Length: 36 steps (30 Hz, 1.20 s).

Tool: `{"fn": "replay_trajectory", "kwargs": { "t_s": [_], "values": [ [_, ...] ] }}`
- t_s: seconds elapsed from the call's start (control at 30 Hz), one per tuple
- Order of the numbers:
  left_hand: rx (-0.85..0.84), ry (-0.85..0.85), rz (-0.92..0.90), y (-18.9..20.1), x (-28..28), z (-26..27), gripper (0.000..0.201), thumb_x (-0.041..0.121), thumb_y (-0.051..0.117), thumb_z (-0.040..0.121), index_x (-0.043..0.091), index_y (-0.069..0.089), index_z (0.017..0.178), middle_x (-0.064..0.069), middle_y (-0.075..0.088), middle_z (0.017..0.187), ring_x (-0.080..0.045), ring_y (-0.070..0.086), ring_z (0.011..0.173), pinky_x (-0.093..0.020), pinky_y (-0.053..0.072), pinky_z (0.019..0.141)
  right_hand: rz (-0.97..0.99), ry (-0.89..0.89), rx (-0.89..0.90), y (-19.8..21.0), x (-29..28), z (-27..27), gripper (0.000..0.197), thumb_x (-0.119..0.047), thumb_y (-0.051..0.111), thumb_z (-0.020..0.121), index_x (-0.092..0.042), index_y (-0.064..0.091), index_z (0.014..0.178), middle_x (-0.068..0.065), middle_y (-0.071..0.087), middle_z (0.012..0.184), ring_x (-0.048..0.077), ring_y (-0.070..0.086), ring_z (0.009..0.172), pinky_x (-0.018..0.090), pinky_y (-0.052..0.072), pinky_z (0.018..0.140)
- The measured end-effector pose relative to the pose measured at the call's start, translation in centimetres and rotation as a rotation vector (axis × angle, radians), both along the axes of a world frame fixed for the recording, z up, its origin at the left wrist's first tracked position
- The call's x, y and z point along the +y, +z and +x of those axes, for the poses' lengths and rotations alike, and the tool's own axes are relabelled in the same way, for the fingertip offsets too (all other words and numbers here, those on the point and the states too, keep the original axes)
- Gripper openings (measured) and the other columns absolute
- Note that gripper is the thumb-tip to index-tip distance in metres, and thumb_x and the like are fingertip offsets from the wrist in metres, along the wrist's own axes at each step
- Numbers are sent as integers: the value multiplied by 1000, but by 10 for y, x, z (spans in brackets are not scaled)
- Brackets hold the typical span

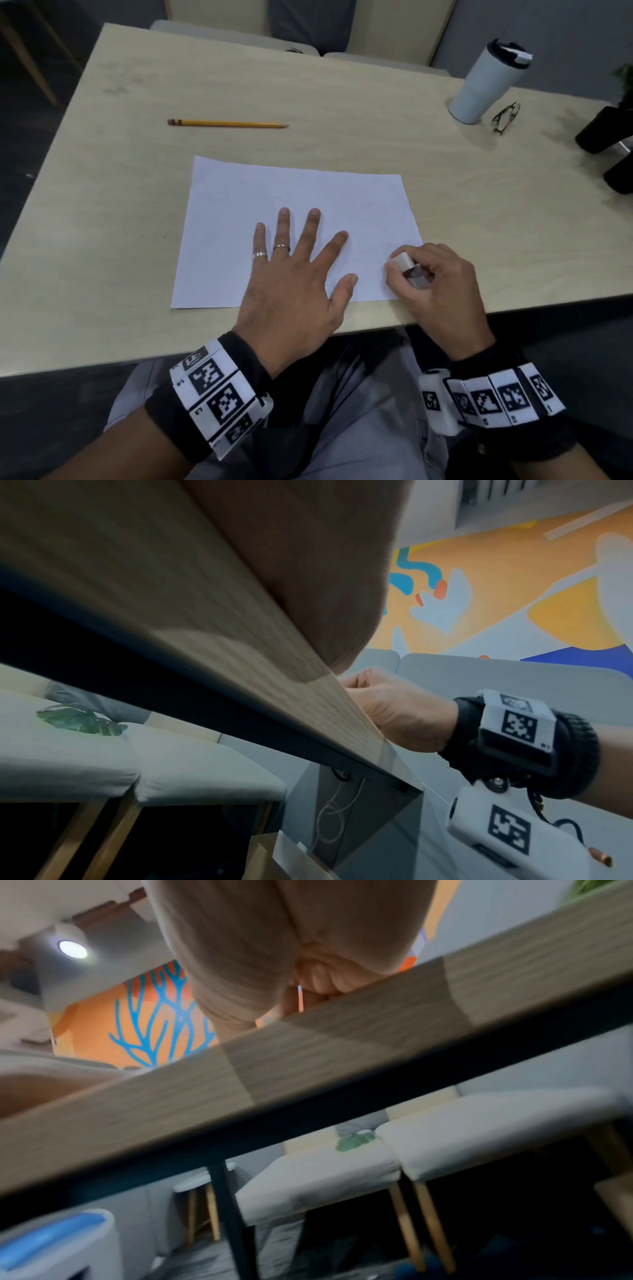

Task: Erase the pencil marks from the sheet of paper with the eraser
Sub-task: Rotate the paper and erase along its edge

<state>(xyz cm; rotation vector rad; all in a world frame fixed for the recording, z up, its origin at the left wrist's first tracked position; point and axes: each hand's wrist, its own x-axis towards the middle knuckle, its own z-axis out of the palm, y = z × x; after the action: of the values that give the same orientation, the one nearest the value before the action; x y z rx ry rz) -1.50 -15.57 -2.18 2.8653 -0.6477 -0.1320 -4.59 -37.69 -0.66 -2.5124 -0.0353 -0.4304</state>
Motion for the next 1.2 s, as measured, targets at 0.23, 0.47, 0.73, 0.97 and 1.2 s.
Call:
{"fn": "replay_trajectory", "kwargs": {
  "t_s": [0.23,0.47,0.73,0.97,1.2],
  "values": [
    [6,-2,-11,3,0,-1,69,69,4,104,41,3,167,-2,-15,176,-37,-19,160,-62,-9,127,27,6,22,0,2,-1,14,-13,81,90,-22,74,81,-10,65,73,15,57,75,32,47,70],
    [10,-51,75,10,-1,7,67,67,0,103,45,-2,166,1,-18,175,-42,-24,158,-67,-23,119,259,47,105,8,-35,14,17,-28,61,109,-21,69,122,-18,73,126,-1,65,121,18,50,98],
    [-42,39,155,32,-28,-4,66,41,22,110,14,5,168,-12,-9,176,-48,-21,157,-68,-22,119,-3,69,163,-8,-43,8,22,-37,41,114,-22,55,123,-19,58,152,11,53,141,44,45,110],
    [31,-316,5,10,-86,-42,84,70,16,106,17,-6,168,-5,-12,176,-34,-18,161,-56,-9,128,58,-26,113,-11,-46,6,38,-55,32,109,-28,53,124,-1,69,135,19,62,120,39,48,95],
    [24,-122,73,9,-38,-33,88,78,4,100,24,-4,169,0,-14,176,-32,-19,161,-56,-11,127,8,-4,59,-15,-37,4,36,-41,36,109,-15,57,122,0,66,138,7,45,110,21,32,87]
  ]
}}
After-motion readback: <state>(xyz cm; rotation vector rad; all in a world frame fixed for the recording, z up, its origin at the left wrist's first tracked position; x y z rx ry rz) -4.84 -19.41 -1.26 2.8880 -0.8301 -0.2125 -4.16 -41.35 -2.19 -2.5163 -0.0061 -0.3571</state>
